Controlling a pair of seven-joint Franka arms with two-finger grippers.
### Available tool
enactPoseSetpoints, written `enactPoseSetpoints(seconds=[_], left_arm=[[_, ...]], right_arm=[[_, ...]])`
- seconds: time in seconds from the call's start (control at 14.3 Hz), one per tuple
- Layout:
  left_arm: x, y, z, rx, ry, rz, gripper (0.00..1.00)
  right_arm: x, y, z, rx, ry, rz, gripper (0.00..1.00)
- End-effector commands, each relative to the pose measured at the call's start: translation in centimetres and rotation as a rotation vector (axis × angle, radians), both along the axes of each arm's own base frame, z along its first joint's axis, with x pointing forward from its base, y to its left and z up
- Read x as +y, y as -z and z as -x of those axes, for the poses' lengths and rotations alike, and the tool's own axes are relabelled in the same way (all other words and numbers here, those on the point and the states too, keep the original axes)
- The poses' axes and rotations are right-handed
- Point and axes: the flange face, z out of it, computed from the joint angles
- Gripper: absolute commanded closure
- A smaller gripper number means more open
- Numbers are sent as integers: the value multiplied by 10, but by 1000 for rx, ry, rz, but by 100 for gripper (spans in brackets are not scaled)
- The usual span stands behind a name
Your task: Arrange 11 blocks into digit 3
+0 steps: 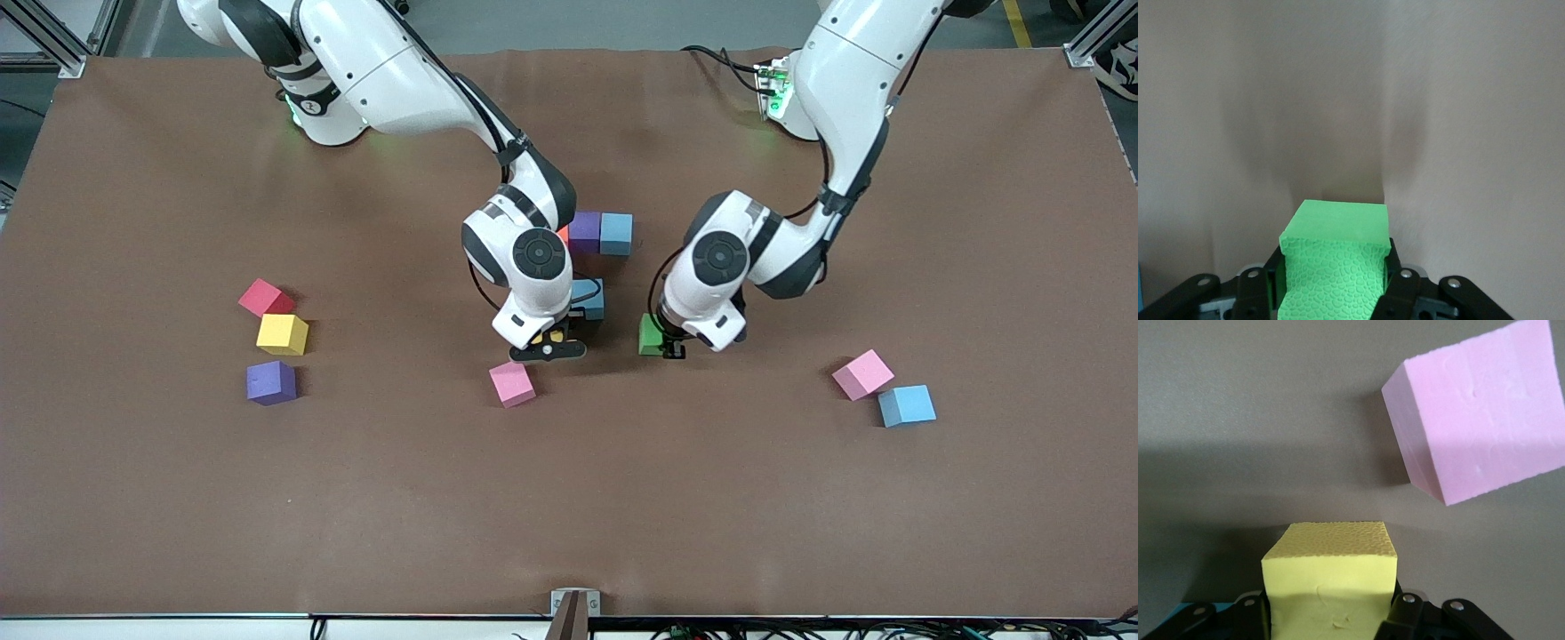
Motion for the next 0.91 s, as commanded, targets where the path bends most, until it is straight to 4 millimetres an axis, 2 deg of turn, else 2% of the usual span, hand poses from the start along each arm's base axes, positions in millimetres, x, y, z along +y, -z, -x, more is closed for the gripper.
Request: enactPoseSetpoints(seconds=[0.0,0.49,0.63,0.7,0.77,0.84], left_arm=[[-10,-8,16,-16,-39,-19,85],[-33,-7,40,-6,-59,-29,85],[-36,-3,48,1,-48,-38,85],[-36,-3,48,0,-48,-36,85],[-37,-3,48,-3,-48,-33,85],[-38,-3,49,-4,-47,-32,85]], right_arm=[[3,7,9,23,20,19,70],[9,7,12,19,18,5,70],[9,6,11,19,18,5,66],[8,4,10,20,19,7,45],[6,3,9,20,22,7,11],[4,1,6,17,26,3,0]])
